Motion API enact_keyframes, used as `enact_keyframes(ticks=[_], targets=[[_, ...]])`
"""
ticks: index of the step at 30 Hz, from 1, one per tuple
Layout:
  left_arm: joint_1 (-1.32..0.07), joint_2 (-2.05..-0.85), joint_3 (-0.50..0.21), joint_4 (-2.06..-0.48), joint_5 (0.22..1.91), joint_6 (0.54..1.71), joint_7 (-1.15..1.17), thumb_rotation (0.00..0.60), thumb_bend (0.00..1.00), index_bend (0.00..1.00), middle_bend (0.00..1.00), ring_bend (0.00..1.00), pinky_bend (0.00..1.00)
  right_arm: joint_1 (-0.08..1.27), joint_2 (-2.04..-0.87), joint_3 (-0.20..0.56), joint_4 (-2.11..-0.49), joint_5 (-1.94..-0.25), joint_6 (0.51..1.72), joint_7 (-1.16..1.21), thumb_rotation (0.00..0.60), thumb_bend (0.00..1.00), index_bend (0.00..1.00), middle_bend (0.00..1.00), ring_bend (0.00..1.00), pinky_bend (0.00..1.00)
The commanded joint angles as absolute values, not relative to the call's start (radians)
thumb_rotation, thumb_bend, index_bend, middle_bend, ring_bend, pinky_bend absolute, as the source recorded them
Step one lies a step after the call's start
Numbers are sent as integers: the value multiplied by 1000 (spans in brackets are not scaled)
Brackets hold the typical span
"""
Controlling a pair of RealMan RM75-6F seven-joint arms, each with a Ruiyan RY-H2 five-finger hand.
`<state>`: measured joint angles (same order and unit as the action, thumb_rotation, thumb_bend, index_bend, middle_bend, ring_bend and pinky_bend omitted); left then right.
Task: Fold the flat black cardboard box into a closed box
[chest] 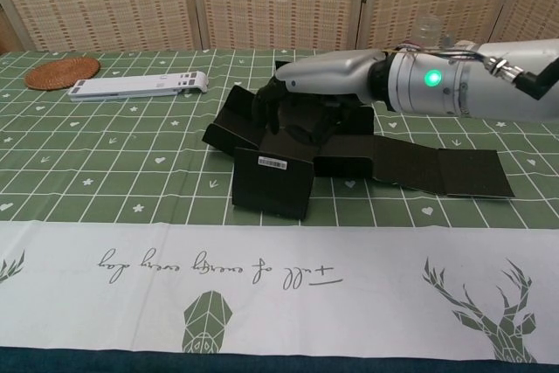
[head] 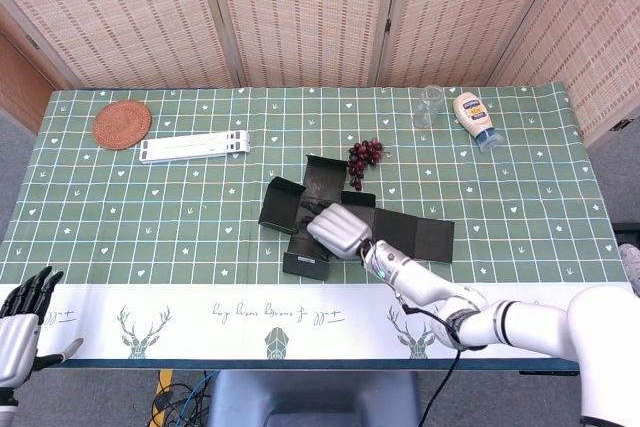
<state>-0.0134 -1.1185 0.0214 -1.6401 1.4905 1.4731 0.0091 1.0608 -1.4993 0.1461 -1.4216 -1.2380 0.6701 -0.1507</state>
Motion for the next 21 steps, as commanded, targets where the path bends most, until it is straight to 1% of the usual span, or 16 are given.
enact_keyframes(ticks=[1, 5, 14, 21], targets=[[-15, -1121, 21, -1639, 1492, 1471, 9, 600, 140, 26, 0, 0, 83, 1099, -1554, 183, -1371, -1118, 642, -236, 600, 638, 178, 262, 113, 195], [-16, -1120, 21, -1640, 1492, 1468, 11, 600, 140, 26, 0, 0, 83, 1150, -1609, 202, -1316, -1002, 611, -303, 600, 638, 135, 219, 113, 195], [-13, -1116, 22, -1638, 1491, 1471, 3, 600, 140, 26, 0, 0, 83, 1258, -1722, 223, -1193, -810, 520, -336, 600, 638, 129, 203, 113, 195], [-12, -1115, 22, -1630, 1493, 1472, -7, 600, 141, 26, 0, 0, 82, 1305, -1757, 268, -1218, -740, 456, -254, 600, 645, 123, 203, 144, 195]])
